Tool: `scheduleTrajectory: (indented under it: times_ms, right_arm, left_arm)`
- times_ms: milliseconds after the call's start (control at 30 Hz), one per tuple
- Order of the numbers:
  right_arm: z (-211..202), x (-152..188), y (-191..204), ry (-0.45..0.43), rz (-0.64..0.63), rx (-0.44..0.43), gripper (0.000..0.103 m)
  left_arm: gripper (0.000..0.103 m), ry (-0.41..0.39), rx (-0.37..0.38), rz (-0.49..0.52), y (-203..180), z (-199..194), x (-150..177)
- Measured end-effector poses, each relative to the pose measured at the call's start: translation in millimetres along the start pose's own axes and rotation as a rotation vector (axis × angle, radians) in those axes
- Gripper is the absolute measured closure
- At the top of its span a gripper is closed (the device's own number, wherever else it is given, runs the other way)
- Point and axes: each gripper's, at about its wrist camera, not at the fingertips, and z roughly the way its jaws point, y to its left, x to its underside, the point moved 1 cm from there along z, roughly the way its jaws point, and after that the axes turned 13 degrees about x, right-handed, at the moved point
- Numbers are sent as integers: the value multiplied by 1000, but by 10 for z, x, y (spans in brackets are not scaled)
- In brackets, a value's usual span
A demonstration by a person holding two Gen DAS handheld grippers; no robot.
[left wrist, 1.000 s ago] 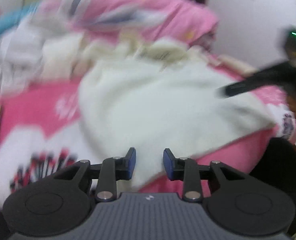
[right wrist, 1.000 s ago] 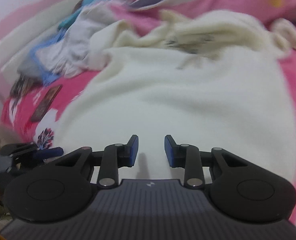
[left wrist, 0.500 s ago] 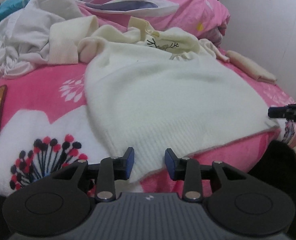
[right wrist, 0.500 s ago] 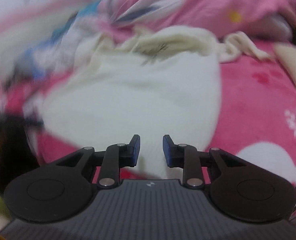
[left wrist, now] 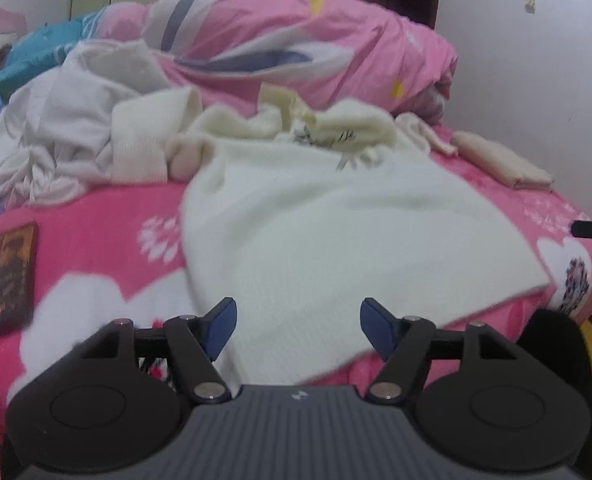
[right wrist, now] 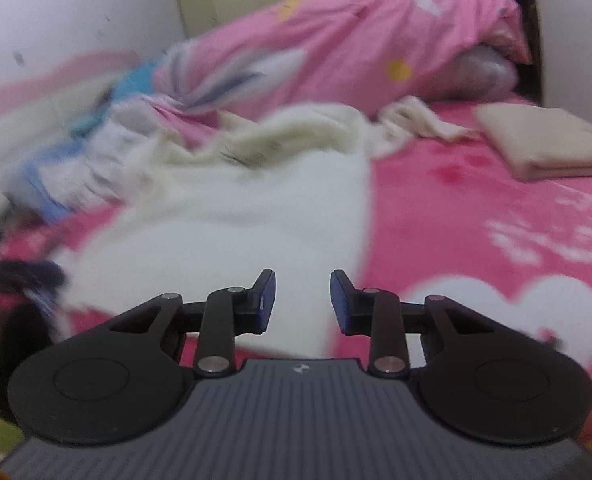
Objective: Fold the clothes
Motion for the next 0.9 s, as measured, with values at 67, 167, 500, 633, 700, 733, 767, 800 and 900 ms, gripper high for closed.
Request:
scheduleTrajectory:
  times_ms: [67, 167, 500, 633, 700, 733, 767, 800, 900]
  right_arm:
    - [114, -186, 237, 10, -2, -56, 70]
    - [344, -506, 624, 36, -29, -113, 69]
    - [1780, -1045, 2058, 216, -218, -234, 70]
    - [2412, -1082, 2396, 269, -309, -163, 71]
    - [2777, -1088, 2489, 307, -350, -113, 71]
    - [2966, -1080, 2532, 332, -367, -92, 71]
    - [3171, -1053, 2560, 362, -368, -73, 71]
    - [3376, -1025, 2588, 392, -368, -54, 69]
    - [3763, -1199, 2728, 383, -328, -51, 69]
  left_arm:
    - [33, -34, 13, -3, -16, -18, -102]
    - [34, -73, 6, 16, -21, 46, -242]
    - [48, 22, 72, -8, 333, 694, -33]
    - [47, -33, 121, -9, 435, 677, 138]
    - [46, -60, 143, 2, 473, 669, 206]
    - [46, -70, 152, 16, 484, 666, 238]
    - [46, -75, 157, 43, 480, 661, 261]
    - [46, -79, 163, 64, 480, 656, 281]
    - [46, -95, 194, 64, 524, 641, 301]
